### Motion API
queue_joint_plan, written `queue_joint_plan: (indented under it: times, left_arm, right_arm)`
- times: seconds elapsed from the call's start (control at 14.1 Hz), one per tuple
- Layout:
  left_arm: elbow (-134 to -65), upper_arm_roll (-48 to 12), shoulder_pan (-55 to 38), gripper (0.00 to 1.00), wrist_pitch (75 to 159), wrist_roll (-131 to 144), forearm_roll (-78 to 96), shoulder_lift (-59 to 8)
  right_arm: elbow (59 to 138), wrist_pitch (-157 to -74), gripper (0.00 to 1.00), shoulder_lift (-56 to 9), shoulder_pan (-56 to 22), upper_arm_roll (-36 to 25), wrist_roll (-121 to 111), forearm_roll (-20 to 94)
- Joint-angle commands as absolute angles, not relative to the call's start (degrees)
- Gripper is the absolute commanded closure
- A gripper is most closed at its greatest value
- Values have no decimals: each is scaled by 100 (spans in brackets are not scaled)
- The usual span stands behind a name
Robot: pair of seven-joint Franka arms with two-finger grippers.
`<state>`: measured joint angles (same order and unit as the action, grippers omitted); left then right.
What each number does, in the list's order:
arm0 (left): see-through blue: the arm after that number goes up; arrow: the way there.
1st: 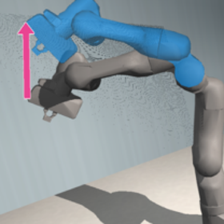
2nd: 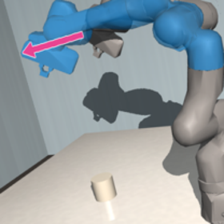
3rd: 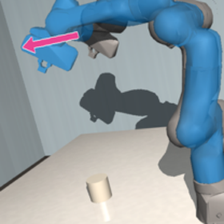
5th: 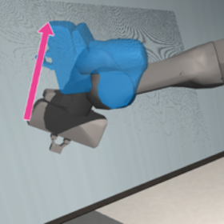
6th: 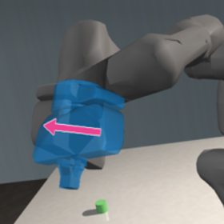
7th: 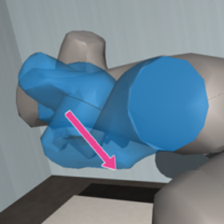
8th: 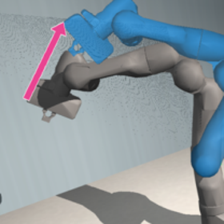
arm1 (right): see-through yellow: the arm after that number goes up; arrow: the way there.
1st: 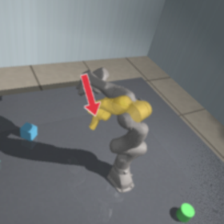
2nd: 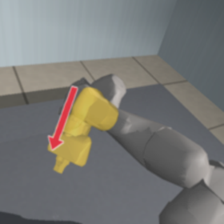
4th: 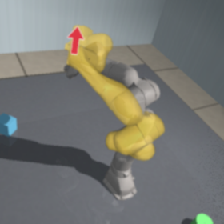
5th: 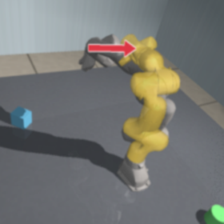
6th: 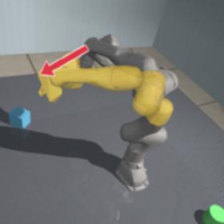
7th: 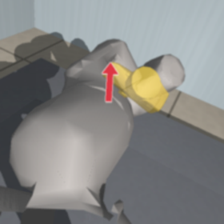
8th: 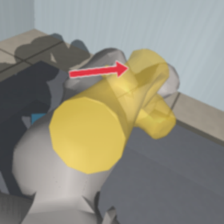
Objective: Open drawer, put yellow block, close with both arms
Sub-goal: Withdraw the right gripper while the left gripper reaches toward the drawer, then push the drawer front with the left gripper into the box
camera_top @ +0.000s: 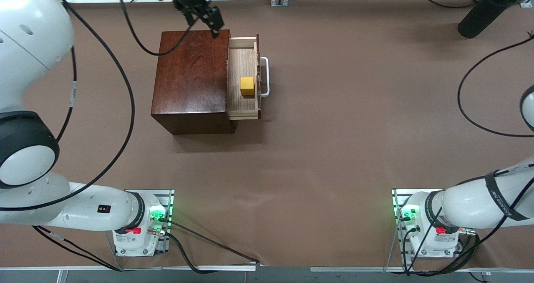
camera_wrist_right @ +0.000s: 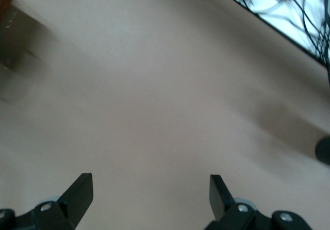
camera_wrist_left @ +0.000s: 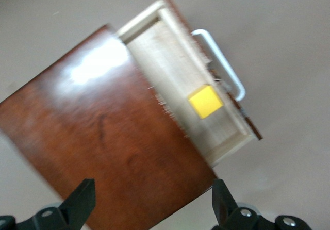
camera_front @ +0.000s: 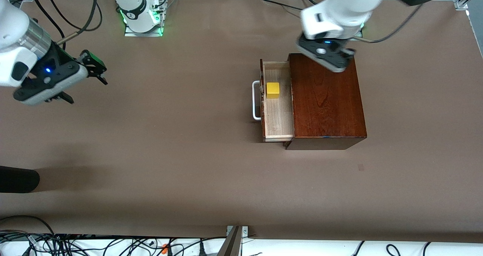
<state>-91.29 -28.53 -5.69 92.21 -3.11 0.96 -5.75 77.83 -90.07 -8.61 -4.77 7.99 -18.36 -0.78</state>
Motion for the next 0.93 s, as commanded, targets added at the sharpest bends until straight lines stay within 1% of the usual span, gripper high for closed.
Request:
queue_joint_plan:
  times: [0.0,0.14,0.28,0.5,0.64,0.85]
  left_arm:
    - [-8597,-3496,-623,0,9499,-685,185,-1596]
    - [-8482,-3560,-1017,0,10157,-1078,141,-2151]
    - [-8490,-3560,-1273,0,10860,-2052,-252,-2442]
    - [-8490,-3560,-1555,0,11643,-3555,-965,-2986]
    - [-8499,-3560,-1634,0,11847,-4085,-1063,-3382]
    - [-8656,-3560,-1740,0,11760,-4219,-1055,-3542]
  right_arm:
    - [8990,-9168,0,-10,-422,642,-900,44]
    - [9053,-8878,0,35,-422,607,-275,44]
    - [9053,-8746,0,35,-422,449,-9,61]
    - [9044,-8728,0,26,-422,142,-9,395]
    - [9009,-8728,0,18,-422,132,-105,387]
    - [8790,-8675,0,-35,-439,149,-114,308]
